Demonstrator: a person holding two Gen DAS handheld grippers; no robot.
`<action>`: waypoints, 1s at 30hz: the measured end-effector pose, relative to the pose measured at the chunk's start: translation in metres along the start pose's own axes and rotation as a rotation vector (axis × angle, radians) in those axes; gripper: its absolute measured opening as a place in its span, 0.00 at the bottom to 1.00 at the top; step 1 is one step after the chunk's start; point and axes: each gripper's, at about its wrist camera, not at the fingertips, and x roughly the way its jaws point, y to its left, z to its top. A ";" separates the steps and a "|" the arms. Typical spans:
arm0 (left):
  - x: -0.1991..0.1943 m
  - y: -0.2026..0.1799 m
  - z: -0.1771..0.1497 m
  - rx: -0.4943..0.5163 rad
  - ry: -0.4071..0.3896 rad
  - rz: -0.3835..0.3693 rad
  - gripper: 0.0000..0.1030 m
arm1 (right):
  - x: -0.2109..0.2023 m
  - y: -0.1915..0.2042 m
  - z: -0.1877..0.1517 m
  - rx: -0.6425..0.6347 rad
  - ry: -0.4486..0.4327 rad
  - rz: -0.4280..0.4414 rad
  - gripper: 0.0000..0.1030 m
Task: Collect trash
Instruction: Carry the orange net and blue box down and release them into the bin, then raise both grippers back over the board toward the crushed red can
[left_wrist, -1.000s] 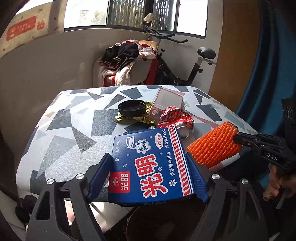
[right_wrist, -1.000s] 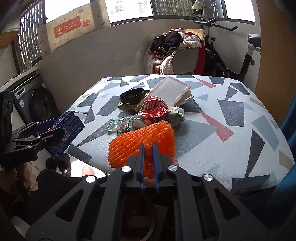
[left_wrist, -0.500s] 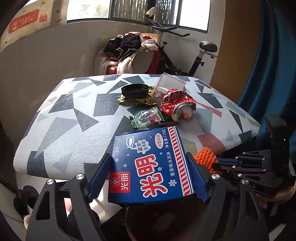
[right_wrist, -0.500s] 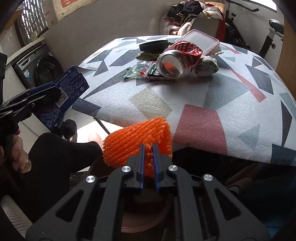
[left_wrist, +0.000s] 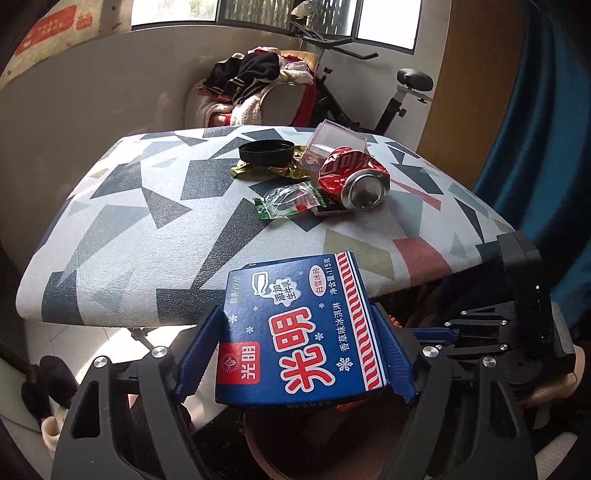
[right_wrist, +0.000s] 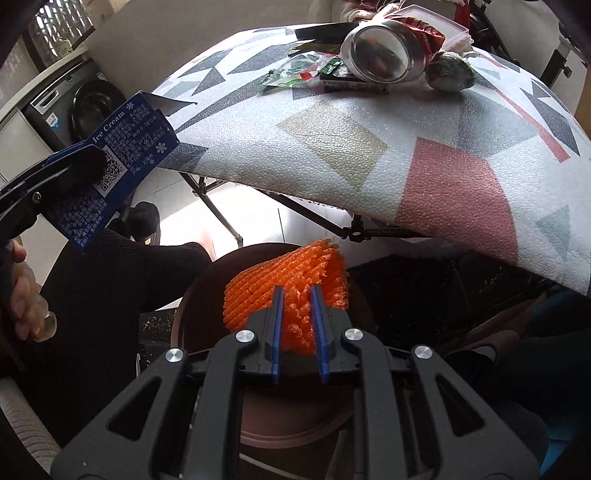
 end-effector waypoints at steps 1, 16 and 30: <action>0.000 -0.001 -0.001 0.002 0.003 -0.001 0.75 | 0.000 0.000 0.000 0.004 -0.001 0.002 0.21; 0.011 -0.014 -0.022 0.037 0.070 -0.021 0.76 | -0.045 -0.021 0.002 0.075 -0.233 -0.166 0.87; 0.015 -0.024 -0.024 0.080 0.083 -0.029 0.90 | -0.053 -0.031 0.002 0.124 -0.276 -0.194 0.92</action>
